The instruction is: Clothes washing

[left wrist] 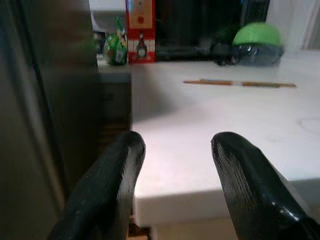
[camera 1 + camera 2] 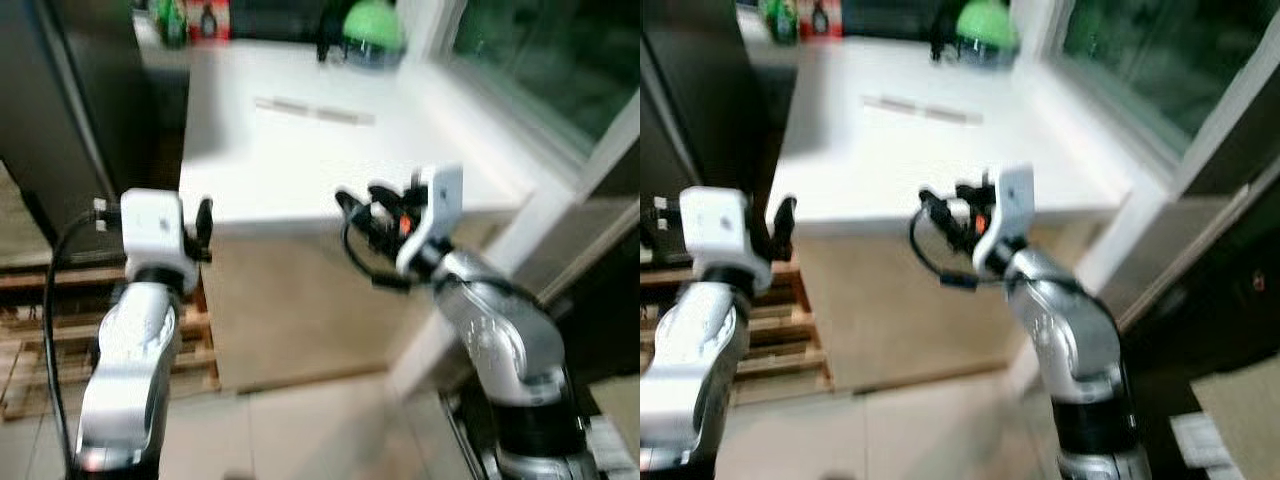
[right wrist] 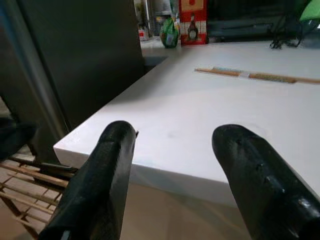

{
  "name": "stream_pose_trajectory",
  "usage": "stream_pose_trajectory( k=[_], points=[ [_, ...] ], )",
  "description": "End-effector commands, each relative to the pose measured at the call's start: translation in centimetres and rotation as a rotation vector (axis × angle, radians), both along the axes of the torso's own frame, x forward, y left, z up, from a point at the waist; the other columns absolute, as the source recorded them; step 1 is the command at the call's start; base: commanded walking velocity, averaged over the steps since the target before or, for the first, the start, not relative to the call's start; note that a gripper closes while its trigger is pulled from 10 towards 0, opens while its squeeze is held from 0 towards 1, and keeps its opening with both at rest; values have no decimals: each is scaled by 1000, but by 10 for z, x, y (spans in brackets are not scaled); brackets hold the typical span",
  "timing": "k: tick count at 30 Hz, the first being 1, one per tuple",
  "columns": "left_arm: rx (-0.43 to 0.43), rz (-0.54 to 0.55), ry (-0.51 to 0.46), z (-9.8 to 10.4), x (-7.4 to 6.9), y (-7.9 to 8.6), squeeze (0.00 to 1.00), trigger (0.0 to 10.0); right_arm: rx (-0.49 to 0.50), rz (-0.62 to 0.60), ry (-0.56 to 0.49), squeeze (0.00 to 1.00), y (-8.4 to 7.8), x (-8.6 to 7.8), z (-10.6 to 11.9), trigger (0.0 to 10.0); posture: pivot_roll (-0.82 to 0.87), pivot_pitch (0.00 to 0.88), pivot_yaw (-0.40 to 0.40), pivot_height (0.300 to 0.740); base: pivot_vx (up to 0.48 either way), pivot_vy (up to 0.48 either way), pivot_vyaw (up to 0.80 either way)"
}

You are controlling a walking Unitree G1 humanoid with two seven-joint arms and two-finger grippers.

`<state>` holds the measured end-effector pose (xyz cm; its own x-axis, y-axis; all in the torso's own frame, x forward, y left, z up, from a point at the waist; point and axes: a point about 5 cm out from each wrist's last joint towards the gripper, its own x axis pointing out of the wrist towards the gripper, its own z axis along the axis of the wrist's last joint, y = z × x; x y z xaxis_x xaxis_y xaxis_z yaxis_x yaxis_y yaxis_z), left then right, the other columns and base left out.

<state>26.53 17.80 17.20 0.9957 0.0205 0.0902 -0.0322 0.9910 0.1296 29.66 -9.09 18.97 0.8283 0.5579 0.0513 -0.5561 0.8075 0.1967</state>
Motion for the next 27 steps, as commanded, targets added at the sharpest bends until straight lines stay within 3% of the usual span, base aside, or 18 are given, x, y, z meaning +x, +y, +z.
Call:
stream_pose_trajectory(
  k=[1,3,5,7,10,11,12,13,14,16,19,21,22,24,26,27],
  points=[
    [-6,-65,33,-12,0,-9,0,10000,-36,-36,46,0,-11,1,-11,10000,121,0,-71,740,0,0,0],
    [11,-124,114,-34,-3,-10,0,10000,-152,-55,106,0,-14,1,-33,10000,119,0,-70,740,0,0,0],
    [-42,-133,230,-62,-4,-9,0,10000,-278,-97,204,0,-20,1,-62,10000,119,0,-68,740,0,0,0],
    [-89,-107,334,-87,-5,-6,0,10000,-301,-130,293,0,-24,0,-83,10000,119,0,-70,740,0,0,0],
    [-108,-101,388,-104,-5,-5,0,10000,-310,-108,358,0,-22,-3,-98,10000,105,0,-64,740,0,0,0],
    [-98,-84,422,-115,-6,-2,0,10000,-340,-94,406,0,-21,-6,-111,10000,97,0,-61,740,0,0,0],
    [-100,-87,486,-131,-6,1,0,10000,-369,-68,523,0,-19,-14,-136,10000,89,0,-59,740,0,0,0],
    [-100,-87,486,-131,-6,1,0,10000,-369,-68,523,0,-19,-14,-136,10000,89,0,-59,740,0,0,0],
    [-97,-31,521,-141,-5,14,0,10000,-413,-62,637,0,-19,-22,-162,10000,86,0,-55,740,0,0,0],
    [-131,8,576,-153,-6,22,0,10000,-427,-54,721,0,-18,-29,-181,10000,86,0,-57,740,0,0,0],
    [-111,-49,767,-190,-25,21,0,10000,-469,-32,846,0,-16,-44,-211,10000,90,0,-63,740,0,0,0],
    [-128,-100,890,-210,-43,13,0,10000,-531,-17,867,0,-17,-52,-223,10000,98,0,-69,740,0,0,0],
    [-128,-100,890,-210,-43,13,0,10000,-531,-17,867,0,-17,-52,-223,10000,98,0,-69,740,0,0,0],
    [-113,-132,1010,-231,-63,3,0,10000,-629,19,889,0,-22,-65,-239,10000,110,0,-82,740,0,0,0],
    [-101,-128,1003,-232,-63,2,0,10000,-639,24,890,0,-23,-67,-241,10000,113,0,-87,740,0,0,0],
    [-135,-63,1021,-239,-69,2,0,10000,-614,2,913,0,-26,-72,-245,10000,123,0,-101,740,0,0,0]
  ],
)
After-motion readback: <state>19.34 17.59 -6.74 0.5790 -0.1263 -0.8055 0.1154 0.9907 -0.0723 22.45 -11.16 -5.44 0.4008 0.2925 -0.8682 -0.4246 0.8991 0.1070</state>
